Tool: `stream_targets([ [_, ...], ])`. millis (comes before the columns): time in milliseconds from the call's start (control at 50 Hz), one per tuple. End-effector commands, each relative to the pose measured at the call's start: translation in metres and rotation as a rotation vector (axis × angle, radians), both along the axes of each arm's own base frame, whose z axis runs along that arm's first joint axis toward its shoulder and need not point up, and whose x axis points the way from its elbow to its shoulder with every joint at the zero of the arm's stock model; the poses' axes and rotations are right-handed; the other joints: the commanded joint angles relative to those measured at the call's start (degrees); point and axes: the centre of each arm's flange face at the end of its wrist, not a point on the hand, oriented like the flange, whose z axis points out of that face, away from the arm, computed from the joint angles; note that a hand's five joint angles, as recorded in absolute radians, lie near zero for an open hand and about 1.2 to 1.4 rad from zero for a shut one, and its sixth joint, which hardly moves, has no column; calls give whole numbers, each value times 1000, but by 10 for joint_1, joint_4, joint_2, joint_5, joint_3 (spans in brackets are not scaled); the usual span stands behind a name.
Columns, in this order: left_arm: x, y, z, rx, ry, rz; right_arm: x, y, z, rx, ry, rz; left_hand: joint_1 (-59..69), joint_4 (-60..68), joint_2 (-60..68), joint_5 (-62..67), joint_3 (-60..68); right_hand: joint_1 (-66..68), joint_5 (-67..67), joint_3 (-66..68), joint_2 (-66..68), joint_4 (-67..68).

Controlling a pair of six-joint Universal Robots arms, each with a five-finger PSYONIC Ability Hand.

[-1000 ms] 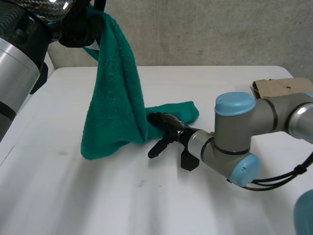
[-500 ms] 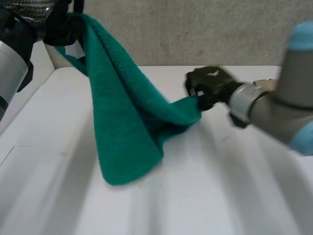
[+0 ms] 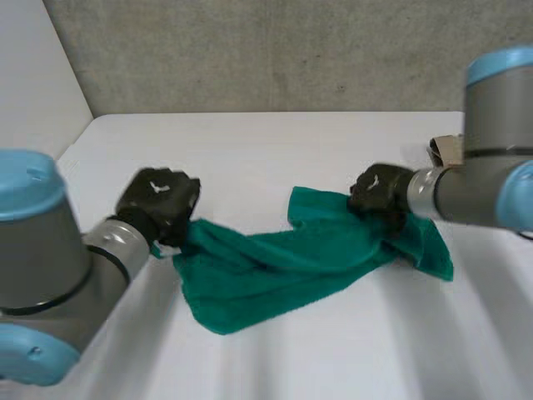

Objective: Fold the laundry.

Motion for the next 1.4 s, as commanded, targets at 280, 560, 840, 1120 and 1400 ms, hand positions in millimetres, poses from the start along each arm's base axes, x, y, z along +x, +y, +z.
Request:
stream_targets([
  [280, 15, -26, 23, -86, 47, 76, -86, -17, 22, 183, -806, -682, 144, 111, 113, 142, 115, -464, -567, -575, -571, -579],
  [560, 15, -20, 18, -68, 41, 68, -123, 22, -51, 262, -750, -784, 144, 111, 113, 142, 115, -415, -518, -525, -521, -529],
  [840, 16, -23, 18, -81, 46, 74, -108, 7, -82, 261, -726, -746, 144, 111, 113, 142, 115, -339, -442, -449, -446, -454],
  [1120, 16, -23, 19, -82, 50, 76, -85, -19, -78, 136, -721, -705, 144, 111, 113, 142, 115, 236, 133, 125, 129, 121],
  [1400, 48, -19, 100, -298, 92, 155, -89, 14, 126, -207, -551, -391, 144, 111, 113, 142, 115, 236, 133, 125, 129, 121],
])
